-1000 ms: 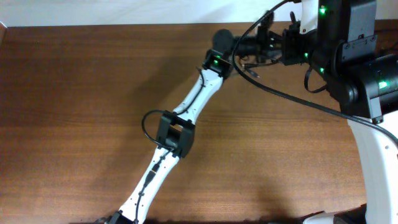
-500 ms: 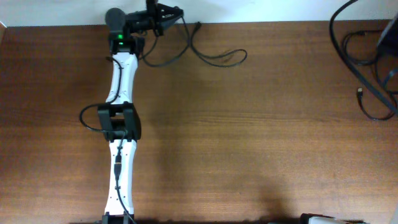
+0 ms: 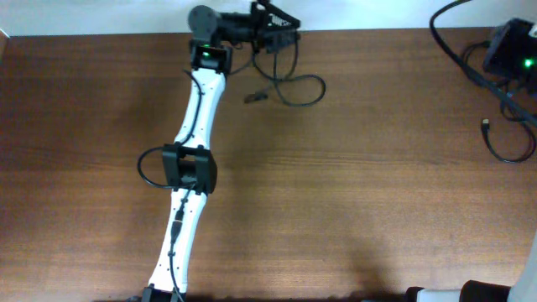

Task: Untangle cables

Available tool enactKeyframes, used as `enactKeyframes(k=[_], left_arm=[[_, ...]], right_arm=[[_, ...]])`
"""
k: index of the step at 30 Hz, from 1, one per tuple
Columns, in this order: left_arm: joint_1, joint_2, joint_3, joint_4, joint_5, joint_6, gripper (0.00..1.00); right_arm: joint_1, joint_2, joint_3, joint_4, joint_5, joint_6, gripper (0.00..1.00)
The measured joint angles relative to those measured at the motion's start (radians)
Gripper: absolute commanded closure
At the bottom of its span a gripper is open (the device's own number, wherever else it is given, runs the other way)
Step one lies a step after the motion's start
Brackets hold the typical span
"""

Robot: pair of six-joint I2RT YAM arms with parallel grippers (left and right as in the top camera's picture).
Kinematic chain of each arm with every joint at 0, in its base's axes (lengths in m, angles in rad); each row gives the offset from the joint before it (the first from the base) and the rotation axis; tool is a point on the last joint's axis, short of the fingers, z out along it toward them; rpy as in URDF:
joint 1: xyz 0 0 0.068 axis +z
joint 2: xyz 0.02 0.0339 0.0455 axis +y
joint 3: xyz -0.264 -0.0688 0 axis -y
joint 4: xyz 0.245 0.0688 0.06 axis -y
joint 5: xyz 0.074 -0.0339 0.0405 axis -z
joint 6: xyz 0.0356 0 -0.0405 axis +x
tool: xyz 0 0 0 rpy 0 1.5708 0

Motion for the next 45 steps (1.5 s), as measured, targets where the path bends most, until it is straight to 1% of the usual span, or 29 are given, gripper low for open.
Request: enactKeyframes(k=[4, 6, 9, 10, 11, 12, 15, 16, 18, 21, 23, 25, 28, 29, 30, 31, 32, 33, 34, 35, 36, 37, 38, 40, 41, 42, 45], left_arm=[[0.02, -0.003, 0.0, 0.108, 0.042, -0.004, 0.0], [0.036, -0.01, 0.0, 0.126, 0.047, -0.003, 0.01], [0.053, -0.046, 0.0, 0.12, 0.04, 0.016, 0.01], [0.053, -0.061, 0.0, 0.079, 0.019, 0.03, 0.01], [0.053, -0.077, 0.001, 0.008, -0.01, 0.045, 0.01], [0.052, -0.085, 0.001, -0.006, -0.029, 0.058, 0.01], [0.046, -0.114, 0.001, 0.08, -0.051, 0.036, 0.01], [0.043, -0.134, 0.001, 0.074, -0.053, 0.031, 0.01], [0.034, -0.209, -0.001, 0.016, -0.053, 0.026, 0.01], [0.025, -0.401, -0.001, -0.041, -0.055, 0.026, 0.01], [0.036, -0.563, 0.003, -0.084, -0.076, 0.026, 0.01], [0.051, -0.64, 0.009, -0.111, -0.099, 0.026, 0.01], [0.101, -0.743, 0.011, -0.14, -0.177, 0.027, 0.01], [0.134, -0.786, 0.011, -0.154, -0.28, 0.026, 0.01], [0.143, -0.799, 0.011, -0.156, -0.309, 0.028, 0.01], [0.162, -0.834, 0.009, -0.204, -0.425, 0.062, 0.01], [0.172, -0.86, 0.012, -0.274, -0.5, 0.12, 0.01], [0.184, -0.9, 0.01, -0.432, -0.568, 0.193, 0.01], [0.203, -0.98, 0.008, -0.718, -0.68, 0.35, 0.01], [0.21, -1.027, 0.017, -0.94, -0.781, 0.474, 0.01], [0.205, -1.067, 0.016, -1.093, -0.869, 0.602, 0.01], [0.179, -1.132, 0.012, -1.348, -1.037, 0.797, 0.01], [0.159, -1.155, 0.013, -1.392, -1.109, 0.909, 0.01], [0.086, -1.217, 0.017, -1.619, -1.324, 1.202, 0.01], [0.063, -1.229, 0.019, -1.691, -1.4, 1.295, 0.01], [0.044, -1.232, 0.016, -1.772, -1.473, 1.377, 0.01], [0.025, -1.204, -0.045, -1.904, -1.558, 1.488, 0.01]], right_arm=[[0.0, 0.001, 0.0, -0.004, -0.042, -0.016, 0.52], [0.0, 0.001, 0.0, -0.004, -0.048, -0.019, 0.53], [0.02, 0.001, 0.0, -0.004, -0.051, -0.035, 0.53], [0.043, 0.001, 0.0, -0.003, -0.051, -0.04, 0.52], [0.064, 0.001, 0.0, 0.0, -0.053, -0.046, 0.52], [0.083, 0.001, 0.0, 0.005, -0.054, -0.058, 0.51], [0.122, 0.001, 0.0, 0.016, -0.027, -0.067, 0.5], [0.123, 0.001, 0.0, 0.015, -0.021, -0.068, 0.5], [0.123, 0.001, 0.0, 0.016, -0.007, -0.068, 0.5], [0.125, 0.001, 0.0, 0.016, -0.004, -0.068, 0.49], [0.127, 0.001, 0.0, 0.016, -0.008, -0.068, 0.48], [0.128, 0.001, 0.0, 0.018, -0.017, -0.069, 0.48], [0.128, 0.001, 0.0, 0.019, -0.038, -0.068, 0.45], [0.128, 0.001, 0.0, 0.02, -0.043, -0.068, 0.45], [0.128, 0.001, 0.0, 0.02, -0.045, -0.068, 0.45], [0.128, 0.001, 0.0, 0.023, -0.049, -0.069, 0.45], [0.128, 0.001, 0.0, 0.025, -0.054, -0.068, 0.45], [0.128, 0.001, 0.0, 0.026, -0.063, -0.068, 0.45], [0.129, 0.001, 0.0, 0.027, -0.074, -0.068, 0.45], [0.129, 0.001, 0.0, 0.029, -0.082, -0.068, 0.44], [0.129, 0.001, 0.0, 0.024, -0.086, -0.068, 0.44], [0.129, 0.001, 0.0, 0.027, -0.091, -0.068, 0.44], [0.129, 0.001, 0.0, 0.03, -0.093, -0.069, 0.44], [0.129, 0.001, 0.0, 0.033, -0.096, -0.068, 0.44], [0.129, 0.001, 0.0, 0.035, -0.096, -0.068, 0.44], [0.129, 0.001, 0.0, 0.033, -0.096, -0.068, 0.44], [0.138, 0.001, 0.0, 0.033, -0.096, -0.069, 0.44]])
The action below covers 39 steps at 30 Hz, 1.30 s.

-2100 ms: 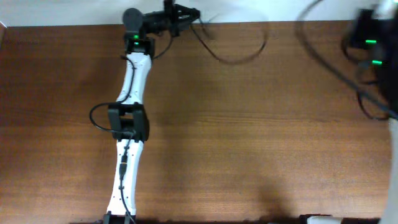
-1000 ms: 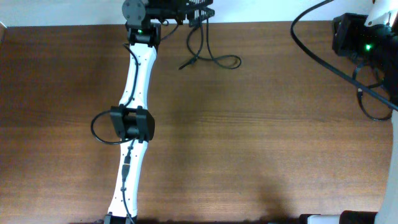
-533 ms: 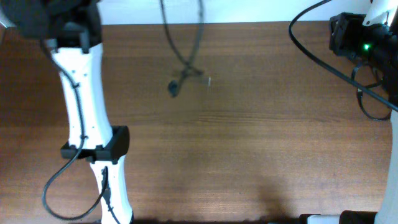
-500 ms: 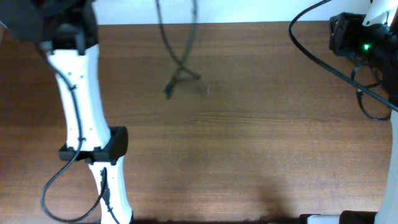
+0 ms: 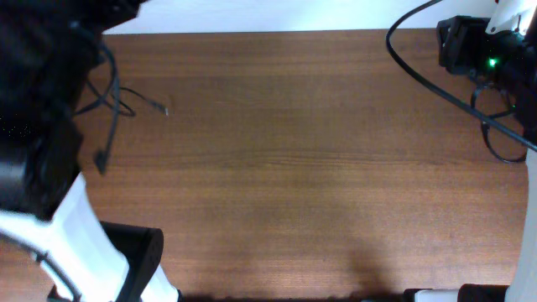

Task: Untangle cables

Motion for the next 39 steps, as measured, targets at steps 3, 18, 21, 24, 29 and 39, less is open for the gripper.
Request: enactKeyframes(k=[3, 18, 21, 24, 29, 39], left_arm=[[-0.001, 0.032, -0.084, -0.063, -0.025, 0.033, 0.01], [-0.237, 0.225, -0.339, -0.057, -0.056, 0.055, 0.01], [-0.213, 0.227, -0.34, -0.056, -0.089, 0.056, 0.01], [-0.154, 0.226, -0.34, -0.056, -0.099, 0.059, 0.01], [-0.042, 0.224, -0.34, -0.057, -0.107, 0.059, 0.01], [0.089, 0.214, -0.34, -0.11, -0.108, 0.074, 0.01]], right_arm=[[0.01, 0.0, 0.0, 0.0, 0.0, 0.0, 0.44], [0.011, 0.002, 0.0, -0.045, 0.0, -0.021, 0.45], [0.022, 0.047, 0.002, -0.052, 0.0, -0.022, 0.45], [0.109, 0.172, 0.005, -0.047, 0.0, -0.023, 0.45], [0.287, 0.363, 0.005, 0.041, 0.017, -0.044, 0.45], [0.449, 0.647, 0.005, 0.204, 0.088, -0.061, 0.46]])
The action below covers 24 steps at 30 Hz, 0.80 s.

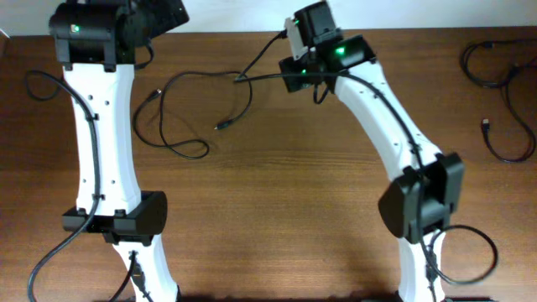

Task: Untangle cables

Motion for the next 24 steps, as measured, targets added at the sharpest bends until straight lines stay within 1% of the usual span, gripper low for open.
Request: enactKeyframes(k=[4, 9, 14, 18, 23, 24], left_arm=[[0.003, -0.004, 0.0, -0.002, -0.003, 0.015, 0.01], [0.004, -0.004, 0.0, -0.019, -0.015, 0.042, 0.01], [0.005, -0.004, 0.0, -0.04, -0.063, 0.045, 0.01], [0.006, -0.004, 0.0, -0.051, -0.066, 0.045, 0.01], [0.006, -0.004, 0.0, -0.063, -0.066, 0.045, 0.01], [0.006, -0.004, 0.0, -0.067, -0.066, 0.045, 0.01]], right_arm=[[0.085, 0.112, 0.0, 0.05, 0.002, -0.006, 0.45], [0.177, 0.172, 0.0, 0.132, 0.001, -0.006, 0.45], [0.178, 0.198, 0.0, 0.209, 0.091, -0.006, 0.45], [0.175, 0.214, 0.0, 0.304, 0.149, -0.025, 0.45], [0.161, 0.309, 0.0, 0.335, 0.167, -0.033, 0.45], [0.156, 0.333, 0.0, 0.337, 0.17, -0.032, 0.96]])
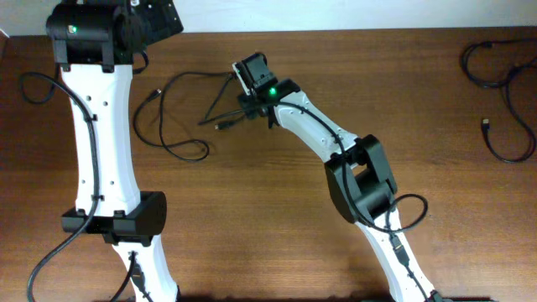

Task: Untangle cables

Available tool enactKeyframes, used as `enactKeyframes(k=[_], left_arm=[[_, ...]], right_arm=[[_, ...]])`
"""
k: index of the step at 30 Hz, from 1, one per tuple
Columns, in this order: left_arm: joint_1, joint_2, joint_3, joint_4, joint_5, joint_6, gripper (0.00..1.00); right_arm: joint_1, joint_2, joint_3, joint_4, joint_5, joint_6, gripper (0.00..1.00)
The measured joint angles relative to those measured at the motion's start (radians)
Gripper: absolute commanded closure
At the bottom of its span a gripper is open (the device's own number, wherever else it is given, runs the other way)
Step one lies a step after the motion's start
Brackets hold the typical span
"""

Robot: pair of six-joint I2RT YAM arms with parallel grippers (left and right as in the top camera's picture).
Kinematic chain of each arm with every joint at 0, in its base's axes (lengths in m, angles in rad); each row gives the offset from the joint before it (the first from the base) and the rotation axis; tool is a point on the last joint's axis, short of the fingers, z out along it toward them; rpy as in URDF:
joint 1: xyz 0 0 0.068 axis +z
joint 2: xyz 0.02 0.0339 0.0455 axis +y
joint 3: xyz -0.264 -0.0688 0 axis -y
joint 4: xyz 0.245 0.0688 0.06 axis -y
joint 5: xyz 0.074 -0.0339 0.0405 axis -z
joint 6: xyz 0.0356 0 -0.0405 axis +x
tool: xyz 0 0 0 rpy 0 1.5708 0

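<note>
A thin black cable lies in loose loops at the back left of the wooden table, one plug to the left and another plug nearer the middle. My right gripper reaches far left over the loops and seems pinched on a strand, which runs straight from it toward the plug. At the table's back edge sits my left gripper, away from the cable; its fingers are cut off by the frame.
Two more black cables lie coiled at the far right, one with a small plug. The left arm's own lead loops out beside its white link. Both arm bases stand at the front edge.
My right gripper has moved left and toward the front, from beside the cable's back loop to over the loops near the middle plug. The left arm has barely moved.
First my left arm stretched to the back centre by a small cable heap, the right gripper at the far right. Then the left arm was at the left with cable hanging from it. Later the cable lay spread at the back left, and my right gripper came to it.
</note>
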Motion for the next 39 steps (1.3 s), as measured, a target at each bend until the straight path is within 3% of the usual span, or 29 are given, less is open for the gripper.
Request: enactKeyframes(k=[5, 9, 16, 19, 22, 24, 25, 26, 27, 28, 32, 39], left_arm=[[0.0, 0.0, 0.0, -0.011, 0.0, 0.0, 0.01], [0.0, 0.0, 0.0, -0.025, 0.0, 0.0, 0.01], [0.0, 0.0, 0.0, -0.027, 0.0, 0.0, 0.01], [0.0, -0.001, 0.0, -0.026, 0.0, 0.0, 0.01], [0.0, -0.002, 0.0, -0.026, 0.0, 0.0, 0.01], [0.0, -0.002, 0.0, -0.028, 0.0, 0.0, 0.01], [0.0, -0.002, 0.0, -0.029, 0.0, 0.0, 0.01], [0.0, -0.002, 0.0, -0.03, 0.0, 0.0, 0.01], [0.0, -0.002, 0.0, -0.027, 0.0, 0.0, 0.01], [0.0, -0.002, 0.0, -0.018, 0.0, 0.0, 0.01], [0.0, -0.002, 0.0, 0.032, -0.064, -0.001, 0.01], [0.117, -0.002, 0.0, -0.009, -0.179, -0.018, 0.01]], right_arm=[[-0.01, 0.028, 0.002, 0.006, 0.01, 0.0, 0.96], [-0.068, 0.016, 0.017, -0.114, 0.05, 0.05, 0.96], [-0.466, -0.17, 0.006, -0.394, 0.126, 0.198, 0.96], [-0.574, -0.362, 0.005, -0.548, 0.2, 0.375, 0.96], [-0.643, -0.452, 0.006, -0.552, 0.117, 0.416, 0.96], [-0.614, -0.443, 0.005, -0.517, 0.049, 0.404, 0.94], [-0.593, -0.438, 0.003, -0.498, 0.034, 0.388, 0.82], [-0.557, -0.433, 0.0, -0.459, 0.016, 0.363, 0.52], [-0.494, -0.428, 0.0, -0.431, -0.004, 0.335, 0.36], [-0.416, -0.426, -0.002, -0.407, -0.019, 0.32, 0.32], [-0.205, -0.425, -0.003, -0.346, -0.015, 0.253, 0.32], [-0.055, -0.347, -0.01, -0.335, -0.014, 0.228, 0.34]])
